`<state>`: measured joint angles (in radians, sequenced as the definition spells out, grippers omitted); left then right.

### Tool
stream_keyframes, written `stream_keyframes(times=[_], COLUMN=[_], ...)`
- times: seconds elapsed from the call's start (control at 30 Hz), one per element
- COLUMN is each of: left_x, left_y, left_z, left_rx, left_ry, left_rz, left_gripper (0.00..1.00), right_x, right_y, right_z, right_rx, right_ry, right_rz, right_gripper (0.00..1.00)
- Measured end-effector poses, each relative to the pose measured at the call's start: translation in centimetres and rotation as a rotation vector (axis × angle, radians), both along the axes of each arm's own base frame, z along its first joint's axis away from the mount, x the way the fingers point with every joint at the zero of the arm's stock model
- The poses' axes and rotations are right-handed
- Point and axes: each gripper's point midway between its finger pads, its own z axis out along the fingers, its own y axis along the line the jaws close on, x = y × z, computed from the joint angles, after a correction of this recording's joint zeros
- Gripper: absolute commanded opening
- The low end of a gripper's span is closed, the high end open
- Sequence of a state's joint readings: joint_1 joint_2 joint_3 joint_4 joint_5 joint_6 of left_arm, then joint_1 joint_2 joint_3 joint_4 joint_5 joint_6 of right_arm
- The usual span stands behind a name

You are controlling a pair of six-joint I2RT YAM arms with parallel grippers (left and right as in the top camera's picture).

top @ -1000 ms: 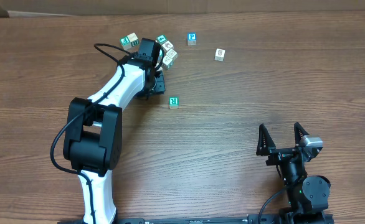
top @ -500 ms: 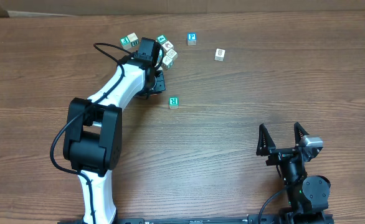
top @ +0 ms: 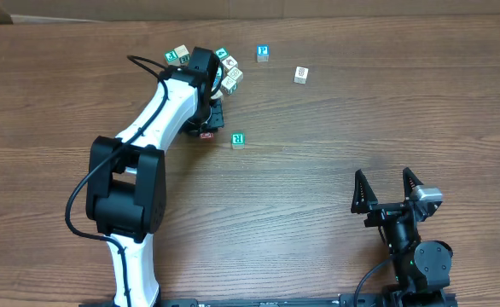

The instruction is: Form a horizontal line

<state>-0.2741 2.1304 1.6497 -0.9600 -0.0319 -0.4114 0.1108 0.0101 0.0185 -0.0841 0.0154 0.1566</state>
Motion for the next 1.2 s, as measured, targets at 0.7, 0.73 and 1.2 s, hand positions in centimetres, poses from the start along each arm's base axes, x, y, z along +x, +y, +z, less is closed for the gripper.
stream_keyframes(times=[0.7, 0.73, 1.2], left_x=[-1.6, -1.6, -1.4], left_y=[-1.7, -1.6, -1.5], left_z=[0.1, 0.1, -1.7], left_rx=[0.061, 0.063, 0.063], left_ry=[0.020, 0.018, -0.014], left_rz=[0.000, 0.003, 0.020], left_gripper=[0.25, 0.25, 0.39], right_x=[0.0, 0.0, 0.0], right_y=[0.0, 0.0, 0.0], right_z=[0.0, 0.0, 0.0], right_rx=[0.000, 0.000, 0.000], right_ry=[-0.001, 0.000, 0.000], right_rz=[0.000, 0.000, 0.000], right_gripper=[1.00, 1.00, 1.00])
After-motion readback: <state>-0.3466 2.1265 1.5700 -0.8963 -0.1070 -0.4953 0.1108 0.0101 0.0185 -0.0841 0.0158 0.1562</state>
